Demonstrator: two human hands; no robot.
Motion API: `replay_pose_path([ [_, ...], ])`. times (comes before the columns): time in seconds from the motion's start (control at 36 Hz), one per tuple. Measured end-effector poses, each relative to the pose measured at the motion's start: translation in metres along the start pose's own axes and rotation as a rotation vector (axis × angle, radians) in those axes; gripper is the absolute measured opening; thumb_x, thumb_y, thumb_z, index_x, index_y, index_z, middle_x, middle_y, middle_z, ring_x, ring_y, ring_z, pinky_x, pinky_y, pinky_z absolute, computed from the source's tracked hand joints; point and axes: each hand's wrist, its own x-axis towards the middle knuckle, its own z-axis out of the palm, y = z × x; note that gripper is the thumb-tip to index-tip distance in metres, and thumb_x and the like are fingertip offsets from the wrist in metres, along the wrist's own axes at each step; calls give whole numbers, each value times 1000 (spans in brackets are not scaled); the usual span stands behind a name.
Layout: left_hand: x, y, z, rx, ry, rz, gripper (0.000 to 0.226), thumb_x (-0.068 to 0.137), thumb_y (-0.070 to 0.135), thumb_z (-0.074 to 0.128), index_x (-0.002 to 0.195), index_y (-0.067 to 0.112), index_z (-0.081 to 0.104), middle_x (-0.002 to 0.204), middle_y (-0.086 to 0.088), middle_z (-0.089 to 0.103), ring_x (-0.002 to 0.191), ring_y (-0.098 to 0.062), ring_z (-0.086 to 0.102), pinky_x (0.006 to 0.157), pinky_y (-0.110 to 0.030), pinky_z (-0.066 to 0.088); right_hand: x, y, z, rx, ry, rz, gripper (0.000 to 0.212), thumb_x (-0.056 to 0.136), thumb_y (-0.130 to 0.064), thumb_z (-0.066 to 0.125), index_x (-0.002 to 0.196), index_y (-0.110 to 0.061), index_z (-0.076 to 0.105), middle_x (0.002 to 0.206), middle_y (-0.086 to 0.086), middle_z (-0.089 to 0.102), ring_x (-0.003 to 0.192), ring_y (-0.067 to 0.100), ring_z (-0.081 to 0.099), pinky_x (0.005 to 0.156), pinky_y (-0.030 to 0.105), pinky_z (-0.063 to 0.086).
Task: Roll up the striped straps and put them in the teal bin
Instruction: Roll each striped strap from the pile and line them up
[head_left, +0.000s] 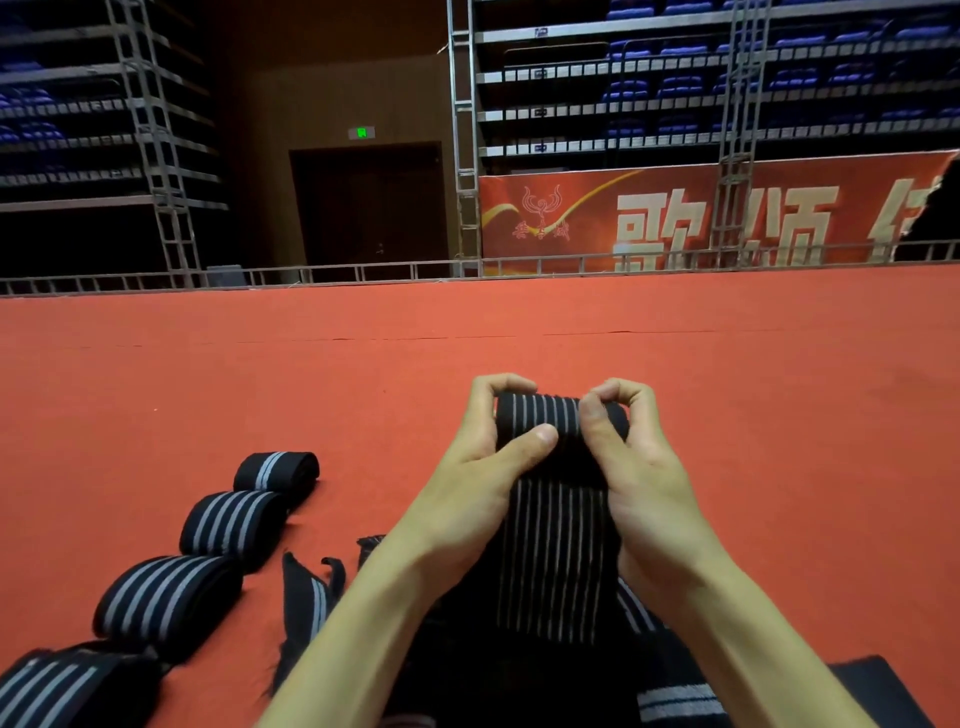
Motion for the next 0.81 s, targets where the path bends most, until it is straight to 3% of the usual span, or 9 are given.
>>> replay_pose_path([
  [0.06,1,1,3,-33,12,-50,28,85,18,60,108,29,50,80,7,64,71,-9,60,62,-25,51,1,3,-2,-69,38,-48,8,97,-23,55,95,-28,49,73,-7,63,67,13,61,57,30,53],
  [0.14,1,2,5,-73,29,-130,19,97,20,56,114,25,47,79,3,67,67,-11,62,58,-26,52,2,3,-3,-67,33,-87,23,96,-7,56,91,-30,53,76,-4,62,71,16,60,65,36,52],
  [0.31,1,2,-2,-54,44,-92,25,98,7,53,116,24,53,98,-10,59,73,-16,63,62,-30,55,2,-3,-3,66,12,-8,30,92,8,51,104,-20,52,82,2,61,69,17,63,59,32,57],
  [0.39,2,0,-4,-32,36,-17,31,96,0,54,109,28,55,100,-6,59,77,-15,62,66,-30,54,2,-3,0,96,-2,47,26,94,-2,52,110,-21,50,92,6,66,76,20,66,64,35,57],
  [0.47,1,-1,-1,17,32,23,34,91,0,56,108,29,54,98,-3,59,80,-12,59,71,-28,52,0,1,-1,51,-11,60,14,97,-21,53,108,-23,46,88,6,69,73,19,69,60,33,57],
  [0.53,1,-1,3,-13,63,12,35,90,-3,54,113,24,50,99,-5,56,77,-10,58,67,-25,52,0,2,-2,-34,5,6,10,99,-20,51,105,-26,46,85,3,67,71,18,66,58,31,56],
  [0.69,3,5,11,-148,97,-118,40,82,35,73,113,25,51,100,-9,59,67,-13,63,58,-27,52,3,-1,-5,19,-13,-86,26,95,-2,54,90,-27,52,79,0,61,71,17,59,63,33,52],
  [0.75,3,5,11,-131,113,-144,43,80,43,66,113,21,50,91,-5,65,66,-13,64,58,-28,53,3,0,-5,8,-21,-95,28,90,-3,61,84,-28,52,77,0,59,70,17,56,62,33,49],
  [0.81,4,0,8,-100,151,-141,42,81,38,61,115,15,52,93,-8,67,77,-17,67,67,-33,56,4,2,-4,-32,-30,-105,27,82,-4,62,79,-29,51,77,2,55,73,19,51,65,34,46],
])
